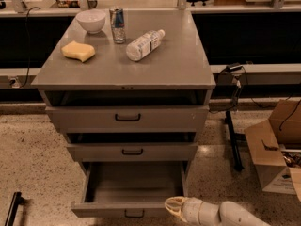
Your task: Close bottom drawer
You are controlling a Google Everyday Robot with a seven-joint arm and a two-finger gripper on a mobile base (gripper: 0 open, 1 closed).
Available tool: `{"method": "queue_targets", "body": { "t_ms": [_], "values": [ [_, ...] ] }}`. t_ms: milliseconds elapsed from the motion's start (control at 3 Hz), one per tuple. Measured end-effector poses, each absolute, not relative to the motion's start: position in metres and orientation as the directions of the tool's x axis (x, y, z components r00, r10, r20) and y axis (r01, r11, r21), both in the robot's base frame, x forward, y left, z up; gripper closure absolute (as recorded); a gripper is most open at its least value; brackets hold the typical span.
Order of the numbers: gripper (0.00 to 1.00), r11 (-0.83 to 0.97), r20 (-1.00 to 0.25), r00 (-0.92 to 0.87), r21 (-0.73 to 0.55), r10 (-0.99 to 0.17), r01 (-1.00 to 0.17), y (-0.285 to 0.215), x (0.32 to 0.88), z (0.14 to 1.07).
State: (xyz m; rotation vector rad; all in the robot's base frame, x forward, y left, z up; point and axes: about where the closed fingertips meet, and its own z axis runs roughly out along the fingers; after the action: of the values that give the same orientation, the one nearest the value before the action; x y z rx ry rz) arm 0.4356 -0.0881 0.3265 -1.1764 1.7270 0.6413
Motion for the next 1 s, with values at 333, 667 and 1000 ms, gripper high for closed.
{"method": "queue_targets", "body": {
  "t_ms": [333, 667, 1000],
  "values": [
    [1.0, 0.424, -0.885, -0.132, -0.079, -0.446, -0.902, -0.093, 0.442, 0.304],
    [1.0, 0.434, -0.908, -0.067, -0.132, -0.413, -0.891, -0.092, 0.446, 0.282],
    [1.0, 0.44, -0.915, 0.005, -0.199, -0.404, -0.876, -0.091, 0.445, 0.268]
  ]
}}
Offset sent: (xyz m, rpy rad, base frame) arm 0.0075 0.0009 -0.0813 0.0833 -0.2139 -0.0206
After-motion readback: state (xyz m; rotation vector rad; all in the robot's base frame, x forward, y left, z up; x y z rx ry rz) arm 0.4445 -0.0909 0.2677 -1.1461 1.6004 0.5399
